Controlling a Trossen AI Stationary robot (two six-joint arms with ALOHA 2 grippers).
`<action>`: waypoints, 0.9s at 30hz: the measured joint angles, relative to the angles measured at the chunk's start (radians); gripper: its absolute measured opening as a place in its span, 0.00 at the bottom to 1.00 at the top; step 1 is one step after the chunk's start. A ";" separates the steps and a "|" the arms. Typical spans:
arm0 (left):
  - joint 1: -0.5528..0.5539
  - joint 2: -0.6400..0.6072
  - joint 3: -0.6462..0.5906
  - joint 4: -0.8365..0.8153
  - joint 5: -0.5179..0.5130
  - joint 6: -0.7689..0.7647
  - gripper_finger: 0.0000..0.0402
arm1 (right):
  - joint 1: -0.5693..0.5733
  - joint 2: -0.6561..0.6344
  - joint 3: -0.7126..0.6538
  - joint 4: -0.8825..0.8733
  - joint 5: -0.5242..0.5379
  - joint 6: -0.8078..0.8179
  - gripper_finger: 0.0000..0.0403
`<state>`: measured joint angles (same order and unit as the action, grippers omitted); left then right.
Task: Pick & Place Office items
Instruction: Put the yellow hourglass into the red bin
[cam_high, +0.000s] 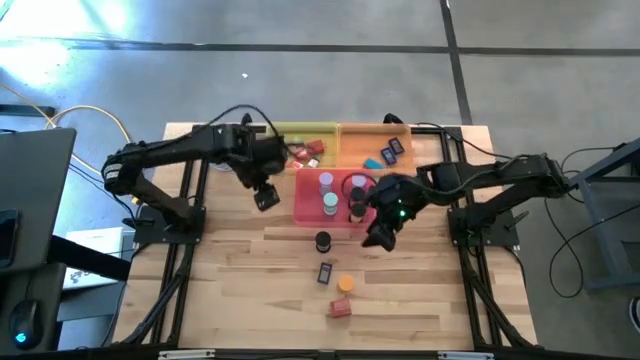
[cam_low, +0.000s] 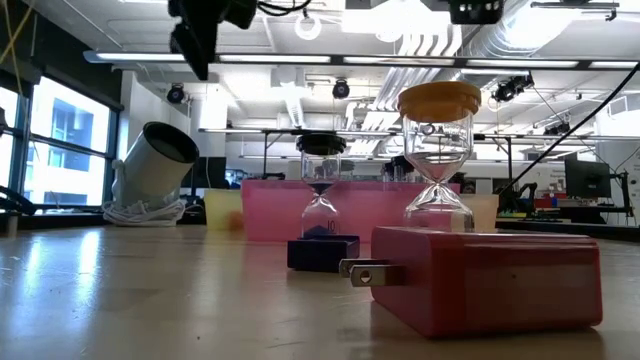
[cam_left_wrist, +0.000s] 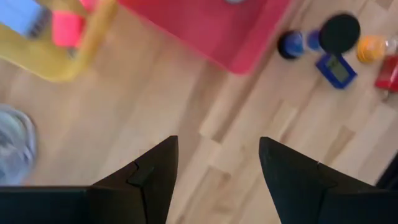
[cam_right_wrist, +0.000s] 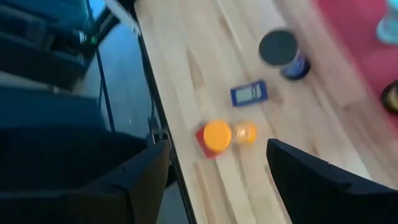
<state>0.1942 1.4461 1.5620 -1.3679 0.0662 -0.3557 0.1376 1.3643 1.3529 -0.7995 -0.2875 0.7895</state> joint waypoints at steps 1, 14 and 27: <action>-0.027 0.001 0.000 -0.009 0.000 -0.029 0.54 | 0.018 0.000 0.000 -0.006 0.001 0.000 0.64; -0.445 0.003 0.000 -0.017 -0.148 -0.411 0.54 | 0.221 0.000 0.000 -0.002 0.232 -0.007 0.64; -0.666 0.003 0.000 -0.017 -0.281 -0.646 0.54 | 0.277 0.009 0.089 -0.163 0.301 0.010 0.64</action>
<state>-0.4718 1.4490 1.5620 -1.3849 -0.2153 -1.0016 0.4143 1.3730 1.4423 -0.9626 0.0137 0.7990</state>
